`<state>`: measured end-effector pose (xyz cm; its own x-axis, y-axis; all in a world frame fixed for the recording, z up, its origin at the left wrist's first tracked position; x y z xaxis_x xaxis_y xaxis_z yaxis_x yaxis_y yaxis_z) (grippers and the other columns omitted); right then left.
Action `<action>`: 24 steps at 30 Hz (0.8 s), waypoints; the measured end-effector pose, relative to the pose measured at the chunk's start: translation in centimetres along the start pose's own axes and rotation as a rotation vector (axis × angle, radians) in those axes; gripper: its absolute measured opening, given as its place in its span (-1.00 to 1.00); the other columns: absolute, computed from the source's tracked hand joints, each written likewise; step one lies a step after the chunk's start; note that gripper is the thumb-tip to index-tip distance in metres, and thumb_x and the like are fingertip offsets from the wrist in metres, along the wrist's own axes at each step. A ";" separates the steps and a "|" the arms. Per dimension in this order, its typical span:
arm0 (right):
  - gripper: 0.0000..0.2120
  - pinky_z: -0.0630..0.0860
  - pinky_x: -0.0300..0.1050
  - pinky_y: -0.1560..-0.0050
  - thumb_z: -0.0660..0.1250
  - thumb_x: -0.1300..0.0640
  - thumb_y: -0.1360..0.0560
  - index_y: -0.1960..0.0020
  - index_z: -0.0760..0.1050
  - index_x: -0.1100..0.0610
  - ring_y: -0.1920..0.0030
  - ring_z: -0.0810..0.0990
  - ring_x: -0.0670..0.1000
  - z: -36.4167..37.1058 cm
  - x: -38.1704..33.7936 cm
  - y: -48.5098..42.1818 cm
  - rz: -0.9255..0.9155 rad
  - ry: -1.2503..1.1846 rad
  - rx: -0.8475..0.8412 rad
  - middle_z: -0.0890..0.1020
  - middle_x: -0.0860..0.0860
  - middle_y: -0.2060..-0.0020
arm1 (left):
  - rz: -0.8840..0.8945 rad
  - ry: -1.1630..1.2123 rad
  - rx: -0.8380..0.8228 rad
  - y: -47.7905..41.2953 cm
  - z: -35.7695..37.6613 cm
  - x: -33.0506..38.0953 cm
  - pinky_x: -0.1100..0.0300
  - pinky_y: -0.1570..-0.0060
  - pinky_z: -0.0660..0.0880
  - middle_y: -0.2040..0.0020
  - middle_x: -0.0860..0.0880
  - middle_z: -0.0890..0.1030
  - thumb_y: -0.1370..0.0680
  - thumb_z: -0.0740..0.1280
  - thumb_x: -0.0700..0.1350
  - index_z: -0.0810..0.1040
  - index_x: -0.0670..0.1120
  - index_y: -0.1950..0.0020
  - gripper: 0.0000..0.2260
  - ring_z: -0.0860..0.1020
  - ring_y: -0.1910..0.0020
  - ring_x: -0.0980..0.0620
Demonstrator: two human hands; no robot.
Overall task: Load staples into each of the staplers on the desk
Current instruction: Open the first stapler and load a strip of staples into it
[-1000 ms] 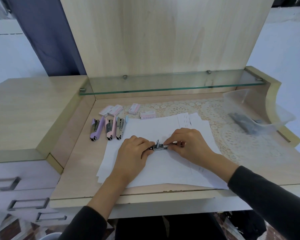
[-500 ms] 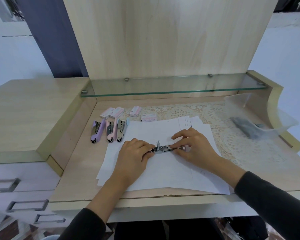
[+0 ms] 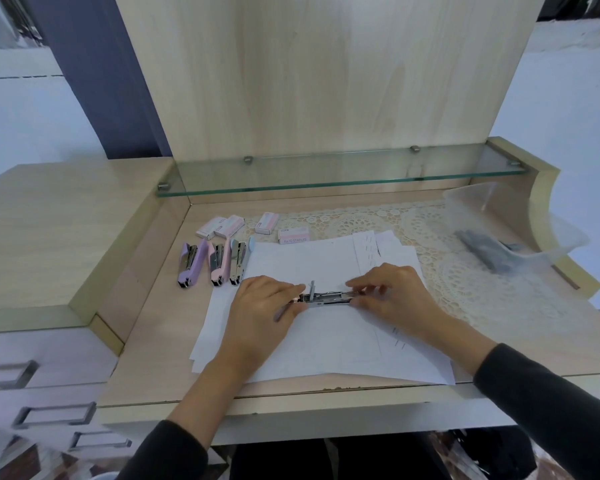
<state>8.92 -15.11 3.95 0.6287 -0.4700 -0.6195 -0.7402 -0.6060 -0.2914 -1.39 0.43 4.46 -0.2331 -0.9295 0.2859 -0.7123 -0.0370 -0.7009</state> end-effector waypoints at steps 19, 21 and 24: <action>-0.89 0.33 -0.49 0.25 0.49 0.27 -0.27 0.20 0.67 0.16 0.23 0.48 -0.27 0.5 -0.1 0.3 -0.003 -0.099 0.113 0.46 -0.26 0.43 | -0.440 0.316 -0.256 -3.1 1.5 -0.4 0.50 0.17 0.39 0.24 0.03 0.65 -0.38 0.46 -0.17 0.68 -0.09 0.10 -0.89 0.52 0.25 0.29; -0.89 0.34 -0.47 0.25 0.49 0.28 -0.27 0.20 0.67 0.17 0.30 0.49 -0.23 0.5 -0.2 0.4 -0.016 -0.104 0.113 0.45 -0.26 0.44 | -0.395 0.277 -0.311 -3.3 2.1 0.2 0.37 0.12 0.37 0.27 0.10 0.60 -0.38 0.46 -0.13 0.68 -0.05 0.11 -0.89 0.48 0.18 0.19; -0.87 0.35 -0.45 0.25 0.50 0.27 -0.27 0.18 0.66 0.18 0.38 0.41 -0.24 0.4 -0.4 0.4 -0.040 -0.107 0.107 0.44 -0.25 0.43 | -0.288 0.208 -0.368 -3.7 3.3 1.0 0.18 0.06 0.37 0.17 0.00 0.66 -0.37 0.47 -0.12 0.68 -0.06 0.09 -0.86 0.44 0.13 0.07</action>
<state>8.25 -14.92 3.78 0.6336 -0.3721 -0.6783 -0.7397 -0.5481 -0.3903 3.13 -1.59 5.18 -0.0930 -0.8062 0.5843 -0.9442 -0.1148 -0.3087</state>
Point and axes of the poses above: each hand's wrist, its own y-axis away from the middle knuckle, its own z-axis out of the palm, x = y × z, the point moved 7 cm from there along -y, towards the middle knuckle
